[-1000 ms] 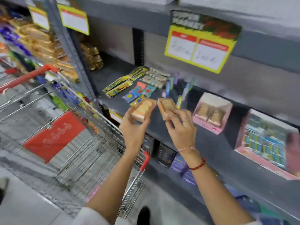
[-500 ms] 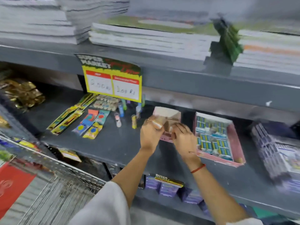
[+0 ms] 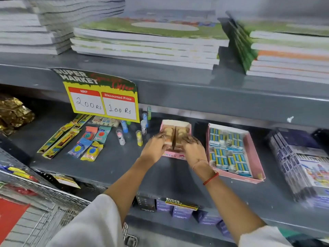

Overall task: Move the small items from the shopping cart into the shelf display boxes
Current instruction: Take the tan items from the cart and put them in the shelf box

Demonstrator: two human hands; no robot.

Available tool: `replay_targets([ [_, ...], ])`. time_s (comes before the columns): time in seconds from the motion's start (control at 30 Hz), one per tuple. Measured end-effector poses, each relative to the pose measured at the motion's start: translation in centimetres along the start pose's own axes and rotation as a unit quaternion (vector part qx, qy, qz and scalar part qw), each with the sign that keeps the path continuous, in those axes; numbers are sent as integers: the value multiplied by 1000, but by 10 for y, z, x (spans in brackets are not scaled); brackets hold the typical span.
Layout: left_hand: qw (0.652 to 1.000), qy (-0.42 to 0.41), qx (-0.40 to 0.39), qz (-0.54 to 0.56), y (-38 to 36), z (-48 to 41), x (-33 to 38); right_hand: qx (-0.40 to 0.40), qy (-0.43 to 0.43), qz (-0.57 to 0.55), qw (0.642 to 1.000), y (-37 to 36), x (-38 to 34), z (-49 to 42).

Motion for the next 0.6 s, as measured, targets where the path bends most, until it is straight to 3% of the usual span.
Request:
replay_targets([
  [0.33,996,11,68,-63,-2,2,12,23,-16,-5,1000,-1,-5,1],
  [0.43,994,10,102,-43,6,18,10,90,5,-50,995,11,-19,15],
  [0.6,970,5,241,20,25,92,-19,195,117,-90,970,24,-83,31],
])
Point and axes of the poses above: each hand's wrist, its own z-axis away from the middle knuckle, its own y-axis out of the back of the hand, x = y × z, the point moved 3 cm from there along -z, towards the middle knuckle, and after that the axes turned 14 degrees about -x, right-handed, at the moved point
